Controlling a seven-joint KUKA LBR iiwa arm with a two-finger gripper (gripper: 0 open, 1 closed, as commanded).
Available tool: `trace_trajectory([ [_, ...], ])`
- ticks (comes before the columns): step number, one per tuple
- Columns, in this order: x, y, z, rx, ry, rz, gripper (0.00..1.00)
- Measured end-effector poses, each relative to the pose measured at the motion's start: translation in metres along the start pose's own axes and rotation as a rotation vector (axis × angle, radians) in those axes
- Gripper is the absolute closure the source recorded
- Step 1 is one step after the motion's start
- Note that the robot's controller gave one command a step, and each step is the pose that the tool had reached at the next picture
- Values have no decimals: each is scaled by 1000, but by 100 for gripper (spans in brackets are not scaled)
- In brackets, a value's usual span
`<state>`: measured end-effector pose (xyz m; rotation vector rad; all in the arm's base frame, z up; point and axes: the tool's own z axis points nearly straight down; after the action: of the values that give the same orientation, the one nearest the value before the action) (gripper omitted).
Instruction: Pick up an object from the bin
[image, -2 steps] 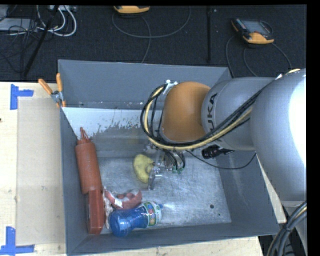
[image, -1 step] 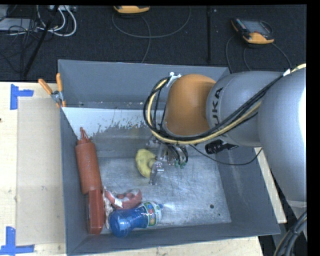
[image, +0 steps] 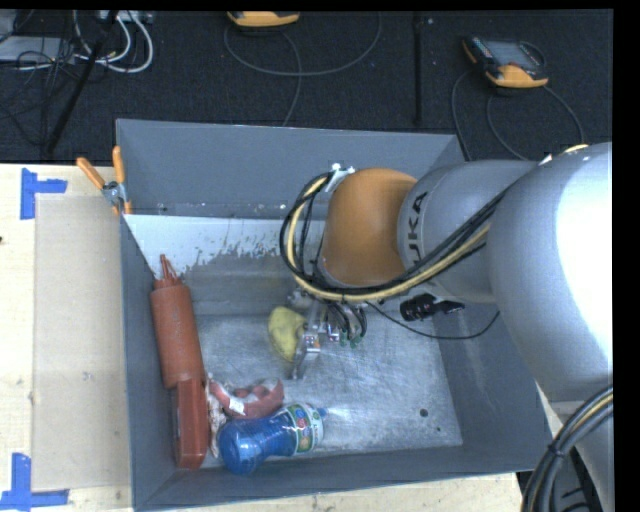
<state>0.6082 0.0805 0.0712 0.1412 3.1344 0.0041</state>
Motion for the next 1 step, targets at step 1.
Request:
trace_trajectory([
  [1, -7, 1, -3, -1, 10, 66, 100],
])
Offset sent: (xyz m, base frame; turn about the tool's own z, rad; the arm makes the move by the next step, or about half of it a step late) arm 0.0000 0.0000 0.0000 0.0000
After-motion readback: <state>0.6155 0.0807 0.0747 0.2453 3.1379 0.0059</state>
